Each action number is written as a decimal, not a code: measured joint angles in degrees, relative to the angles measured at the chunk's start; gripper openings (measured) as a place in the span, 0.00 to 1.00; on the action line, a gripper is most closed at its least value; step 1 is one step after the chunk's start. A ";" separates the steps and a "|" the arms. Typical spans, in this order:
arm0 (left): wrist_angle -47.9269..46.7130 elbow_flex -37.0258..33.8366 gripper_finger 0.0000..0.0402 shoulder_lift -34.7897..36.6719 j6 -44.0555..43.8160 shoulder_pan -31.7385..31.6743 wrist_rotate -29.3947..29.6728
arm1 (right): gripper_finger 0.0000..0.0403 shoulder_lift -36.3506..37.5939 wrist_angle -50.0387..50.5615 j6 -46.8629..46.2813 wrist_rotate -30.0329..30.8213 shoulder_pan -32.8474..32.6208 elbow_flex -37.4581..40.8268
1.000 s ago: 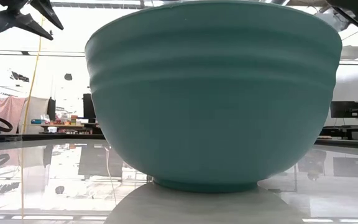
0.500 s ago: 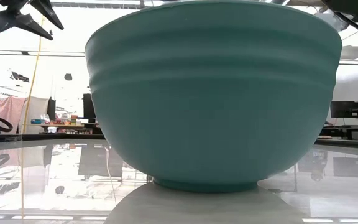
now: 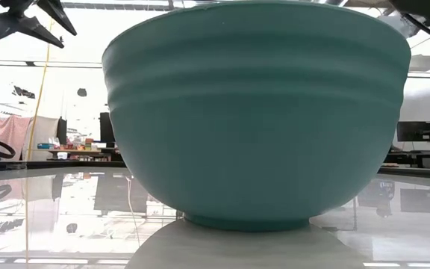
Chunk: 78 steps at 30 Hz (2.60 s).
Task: Nest bowls inside each other
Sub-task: Stack the orange bowl on top of the pink bowl
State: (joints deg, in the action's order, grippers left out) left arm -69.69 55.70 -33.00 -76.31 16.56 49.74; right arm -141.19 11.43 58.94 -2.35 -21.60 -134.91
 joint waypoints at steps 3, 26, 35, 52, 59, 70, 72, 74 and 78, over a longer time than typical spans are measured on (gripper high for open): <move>-0.04 0.01 0.45 0.00 0.12 0.01 0.00 | 0.30 0.63 -1.36 0.03 0.11 -0.88 -0.04; -0.28 0.00 0.45 -0.02 0.61 0.00 0.52 | 0.30 0.13 0.40 -7.52 -0.52 1.40 1.44; -0.28 0.00 0.45 -0.01 0.05 0.01 0.57 | 0.30 0.15 -1.29 -6.58 2.28 2.39 1.05; -0.28 0.00 0.45 -0.02 0.03 0.00 1.32 | 0.30 -2.68 1.00 -5.32 0.95 0.92 1.27; -0.03 0.00 0.45 -0.02 -1.73 0.00 1.01 | 0.30 -0.39 1.39 -0.98 4.31 0.18 0.74; 20.60 -4.79 0.37 -9.32 9.33 1.50 -15.95 | 0.29 6.92 5.30 2.97 20.27 3.52 0.09; 20.00 -4.18 0.30 -11.21 9.60 1.51 -19.55 | 0.29 11.98 11.09 2.30 21.99 5.28 0.09; 20.28 -2.45 0.21 -11.34 10.77 1.60 -22.47 | 0.29 17.95 18.14 -1.03 22.12 7.12 -0.03; 20.64 1.68 0.03 -10.20 11.74 3.66 -27.53 | 0.29 28.41 32.07 -12.32 20.38 11.31 -0.20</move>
State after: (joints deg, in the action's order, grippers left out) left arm -49.05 57.39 -43.20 -64.58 20.22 22.20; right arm -112.78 43.49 46.62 18.03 -10.30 -135.11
